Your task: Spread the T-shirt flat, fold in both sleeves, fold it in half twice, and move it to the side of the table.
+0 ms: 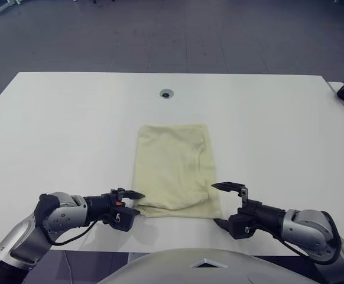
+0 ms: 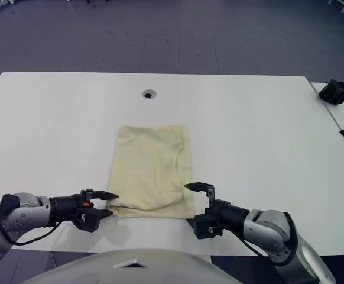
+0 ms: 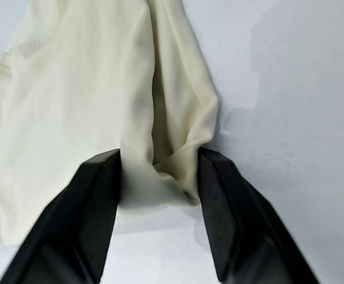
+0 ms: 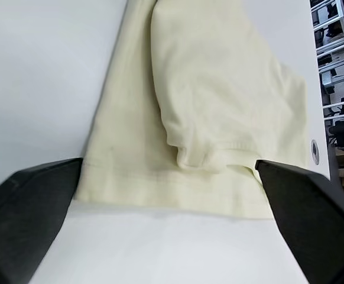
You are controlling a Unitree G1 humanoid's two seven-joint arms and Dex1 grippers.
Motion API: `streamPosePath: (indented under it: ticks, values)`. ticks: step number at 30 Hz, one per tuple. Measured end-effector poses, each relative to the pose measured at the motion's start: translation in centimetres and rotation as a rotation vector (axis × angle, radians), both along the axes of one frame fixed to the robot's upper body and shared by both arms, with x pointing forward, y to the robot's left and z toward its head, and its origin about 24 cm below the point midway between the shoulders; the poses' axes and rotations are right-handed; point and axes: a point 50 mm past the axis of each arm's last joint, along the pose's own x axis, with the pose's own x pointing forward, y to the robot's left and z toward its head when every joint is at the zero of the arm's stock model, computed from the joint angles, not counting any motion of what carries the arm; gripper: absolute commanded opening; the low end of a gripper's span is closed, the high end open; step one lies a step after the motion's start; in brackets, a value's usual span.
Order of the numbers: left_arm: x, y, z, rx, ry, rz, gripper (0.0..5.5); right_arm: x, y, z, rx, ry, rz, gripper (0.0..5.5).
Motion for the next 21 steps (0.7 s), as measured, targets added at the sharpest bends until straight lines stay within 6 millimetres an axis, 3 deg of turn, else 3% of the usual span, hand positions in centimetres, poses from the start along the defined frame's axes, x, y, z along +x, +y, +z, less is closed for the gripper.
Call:
streamPosePath:
  ticks: [8, 21]
  values:
    - [0.1, 0.0, -0.3, 0.009, 0.050, -0.020, 0.15, 1.1, 1.3, -0.9, 0.002, -0.046, 0.053, 3.58]
    - [0.4, -0.2, -0.4, 0.009, 0.060, -0.032, 0.10, 1.4, 1.2, -1.9, -0.007, -0.033, 0.083, 1.55]
